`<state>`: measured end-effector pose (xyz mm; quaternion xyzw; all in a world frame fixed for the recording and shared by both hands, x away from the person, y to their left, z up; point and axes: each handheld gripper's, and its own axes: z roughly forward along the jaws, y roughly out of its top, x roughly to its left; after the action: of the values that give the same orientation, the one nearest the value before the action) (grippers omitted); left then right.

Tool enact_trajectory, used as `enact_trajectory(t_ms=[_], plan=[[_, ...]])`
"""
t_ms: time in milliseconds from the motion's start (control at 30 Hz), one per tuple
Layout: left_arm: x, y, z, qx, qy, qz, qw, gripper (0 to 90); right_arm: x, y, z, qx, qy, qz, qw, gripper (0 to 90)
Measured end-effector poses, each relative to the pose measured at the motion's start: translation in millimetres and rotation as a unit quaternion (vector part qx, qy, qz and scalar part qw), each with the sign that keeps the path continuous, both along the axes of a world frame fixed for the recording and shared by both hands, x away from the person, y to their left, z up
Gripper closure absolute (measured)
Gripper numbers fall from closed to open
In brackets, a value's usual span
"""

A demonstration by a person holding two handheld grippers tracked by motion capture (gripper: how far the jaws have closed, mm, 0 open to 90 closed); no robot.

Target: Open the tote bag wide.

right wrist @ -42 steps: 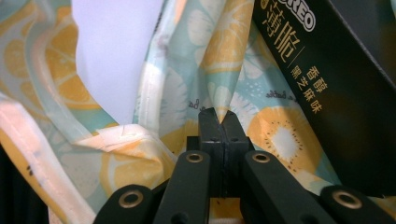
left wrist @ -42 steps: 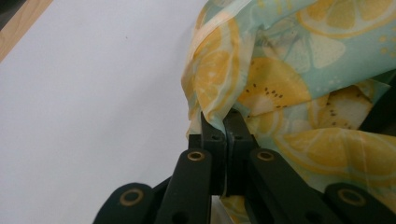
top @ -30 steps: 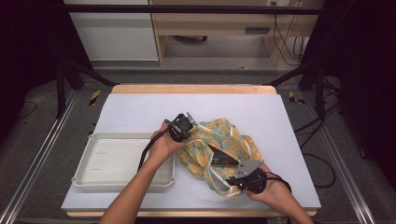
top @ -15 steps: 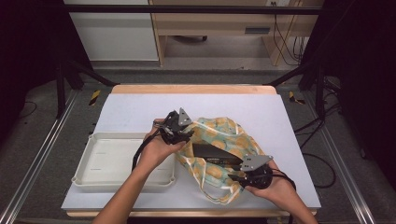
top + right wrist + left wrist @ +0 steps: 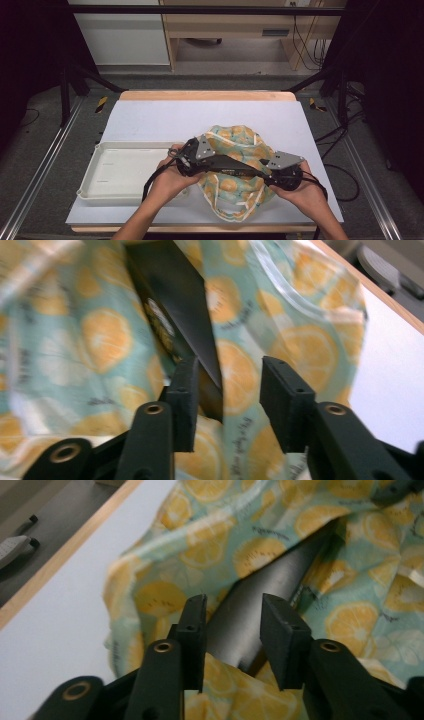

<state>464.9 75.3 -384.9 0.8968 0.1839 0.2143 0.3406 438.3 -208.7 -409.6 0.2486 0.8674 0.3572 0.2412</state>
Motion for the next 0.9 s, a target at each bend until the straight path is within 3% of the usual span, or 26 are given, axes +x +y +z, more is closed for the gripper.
enact_trajectory(t_ms=[267, 400, 600, 900], plan=[[-12.9, 5.4, -22.7, 0.021, 0.011, 0.014, 0.9996, 70.4, 4.9, -2.5, -14.0, -0.036, 0.013, -0.025, 0.9990, 47.4], [-15.5, 6.9, -30.6, 0.042, 0.012, 0.019, 0.9989, 72.1, 7.9, -6.7, -19.2, -0.060, 0.015, -0.050, 0.9968, 58.1], [-15.7, 13.7, -38.8, 0.046, 0.022, 0.030, 0.9982, 75.2, 13.8, -11.4, -23.9, -0.057, 0.030, -0.056, 0.9963, 88.5], [-9.4, 11.2, -49.2, 0.073, 0.031, 0.043, 0.9959, 77.4, 25.5, -13.6, -19.8, -0.039, 0.029, -0.067, 0.9965, 90.0]])
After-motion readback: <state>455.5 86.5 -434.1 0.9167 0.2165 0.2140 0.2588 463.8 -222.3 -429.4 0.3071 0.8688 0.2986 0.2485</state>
